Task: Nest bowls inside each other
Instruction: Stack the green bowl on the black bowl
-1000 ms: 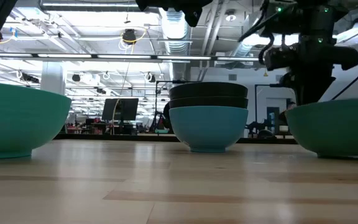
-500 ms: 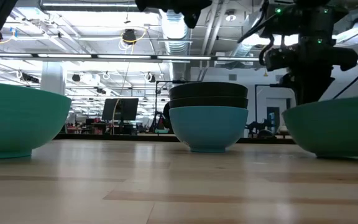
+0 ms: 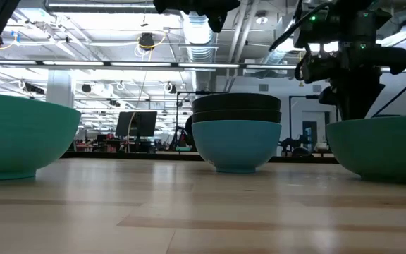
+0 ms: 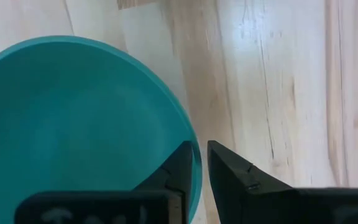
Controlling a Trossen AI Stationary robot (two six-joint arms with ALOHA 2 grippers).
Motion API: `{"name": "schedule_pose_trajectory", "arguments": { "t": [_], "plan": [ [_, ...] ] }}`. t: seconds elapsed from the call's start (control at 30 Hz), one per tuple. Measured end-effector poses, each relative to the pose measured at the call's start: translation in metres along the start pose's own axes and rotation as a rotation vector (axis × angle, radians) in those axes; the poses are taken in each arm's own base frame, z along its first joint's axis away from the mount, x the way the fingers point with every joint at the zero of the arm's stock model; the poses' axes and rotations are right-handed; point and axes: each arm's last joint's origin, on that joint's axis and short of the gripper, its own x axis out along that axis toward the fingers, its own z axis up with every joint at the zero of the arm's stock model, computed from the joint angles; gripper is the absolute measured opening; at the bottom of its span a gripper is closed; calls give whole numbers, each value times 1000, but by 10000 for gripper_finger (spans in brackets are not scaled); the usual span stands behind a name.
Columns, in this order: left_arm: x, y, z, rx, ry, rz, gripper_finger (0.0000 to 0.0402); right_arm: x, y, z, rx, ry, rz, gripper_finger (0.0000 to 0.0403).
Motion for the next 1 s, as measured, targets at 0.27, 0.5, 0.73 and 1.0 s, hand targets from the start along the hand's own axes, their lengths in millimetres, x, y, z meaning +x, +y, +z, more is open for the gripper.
{"name": "schedule_pose_trajectory", "arguments": {
  "t": [0.27,0.5,0.73,1.0],
  "plan": [
    [0,0,0,0,0,0,57,0,1,0,0,0,2,73],
    [0,0,0,1,-1,0,57,0,1,0,0,0,4,73],
    [0,0,0,1,-1,0,57,0,5,6,-28,-59,-6,84],
    [0,0,0,1,2,8,57,1,12,9,13,-96,-5,87]
  ]
}}
